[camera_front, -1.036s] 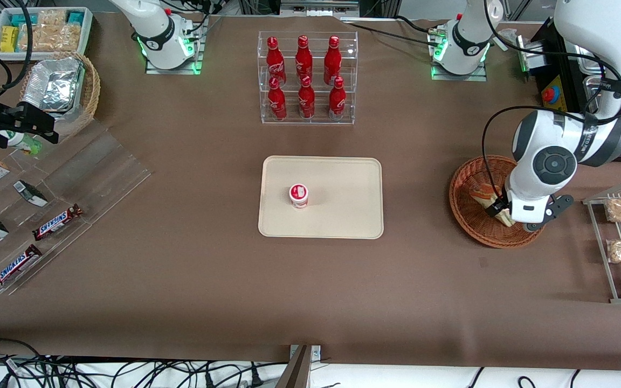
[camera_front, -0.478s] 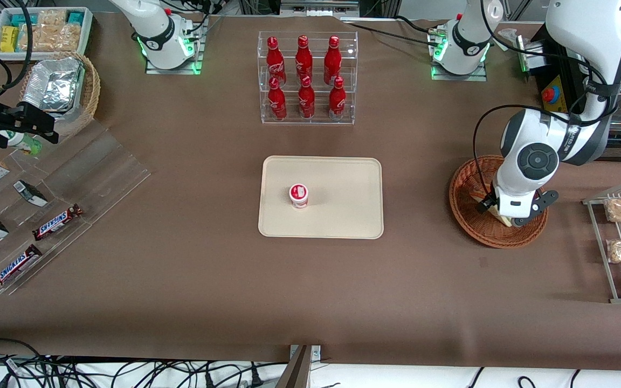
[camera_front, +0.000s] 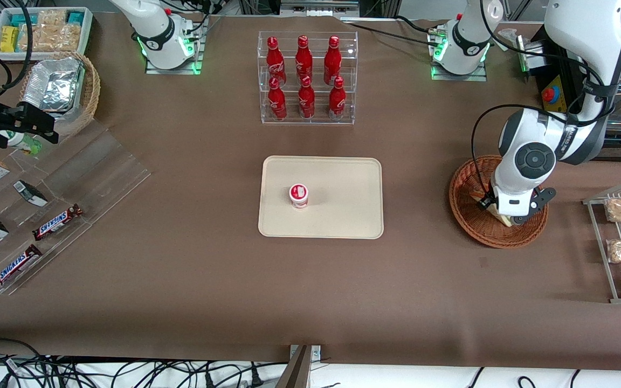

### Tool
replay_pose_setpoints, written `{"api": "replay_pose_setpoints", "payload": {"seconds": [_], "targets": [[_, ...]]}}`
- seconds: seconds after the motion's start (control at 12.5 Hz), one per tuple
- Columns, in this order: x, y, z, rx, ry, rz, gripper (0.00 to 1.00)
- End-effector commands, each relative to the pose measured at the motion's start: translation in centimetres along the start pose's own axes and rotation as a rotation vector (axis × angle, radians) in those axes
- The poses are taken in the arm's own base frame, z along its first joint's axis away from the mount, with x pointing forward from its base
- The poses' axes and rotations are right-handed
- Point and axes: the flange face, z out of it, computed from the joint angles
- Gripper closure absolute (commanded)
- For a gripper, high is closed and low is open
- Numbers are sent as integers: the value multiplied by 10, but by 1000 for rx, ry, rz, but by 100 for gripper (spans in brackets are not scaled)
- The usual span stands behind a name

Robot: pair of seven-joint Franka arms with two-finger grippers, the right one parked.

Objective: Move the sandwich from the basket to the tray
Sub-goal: 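Close the left gripper on the sandwich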

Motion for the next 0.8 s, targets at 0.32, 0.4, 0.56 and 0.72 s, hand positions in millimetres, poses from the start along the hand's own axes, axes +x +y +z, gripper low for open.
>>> {"api": "replay_pose_setpoints", "payload": {"seconds": [0.32,0.4,0.56,0.72], "targets": [[1,7,-31,-12,49,7,63],[-4,16,-41,-7,47,27,63],[-6,27,-76,55,53,129,63],[-9,31,-119,134,27,285,63]]}}
